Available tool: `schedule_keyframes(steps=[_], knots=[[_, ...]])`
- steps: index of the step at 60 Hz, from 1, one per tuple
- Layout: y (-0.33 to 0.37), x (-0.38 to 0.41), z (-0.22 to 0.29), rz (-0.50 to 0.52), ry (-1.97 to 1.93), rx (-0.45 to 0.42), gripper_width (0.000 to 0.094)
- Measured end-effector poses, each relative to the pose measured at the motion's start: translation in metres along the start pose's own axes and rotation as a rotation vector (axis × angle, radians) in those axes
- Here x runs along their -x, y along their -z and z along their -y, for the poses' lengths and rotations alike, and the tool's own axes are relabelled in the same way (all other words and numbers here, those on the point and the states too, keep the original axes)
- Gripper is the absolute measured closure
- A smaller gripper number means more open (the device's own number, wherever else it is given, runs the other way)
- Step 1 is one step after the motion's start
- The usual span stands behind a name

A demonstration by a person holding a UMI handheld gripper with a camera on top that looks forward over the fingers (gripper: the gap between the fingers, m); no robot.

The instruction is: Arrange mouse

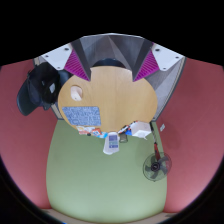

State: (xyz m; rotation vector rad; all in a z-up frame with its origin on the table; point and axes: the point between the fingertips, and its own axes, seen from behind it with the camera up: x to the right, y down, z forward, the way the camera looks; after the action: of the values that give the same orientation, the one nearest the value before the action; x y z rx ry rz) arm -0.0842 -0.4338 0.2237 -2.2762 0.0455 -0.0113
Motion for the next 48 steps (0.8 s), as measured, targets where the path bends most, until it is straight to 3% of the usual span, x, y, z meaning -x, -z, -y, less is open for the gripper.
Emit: schedule_keyframes(steps=[13,18,31,48], knots=[[-0.059,-0.084,-0.057,-0.048,-0.021,0.091,0.0094],[-0.085,-0.117,-0.064,-0.059,-0.037,0.083,0.0094],[-0.186,-0.189,-0.037,-0.058,-0.004,0.007,0.0101],[-0.304,-0.216,-0.008,-0.015,0.024,-0.042,0.0132]])
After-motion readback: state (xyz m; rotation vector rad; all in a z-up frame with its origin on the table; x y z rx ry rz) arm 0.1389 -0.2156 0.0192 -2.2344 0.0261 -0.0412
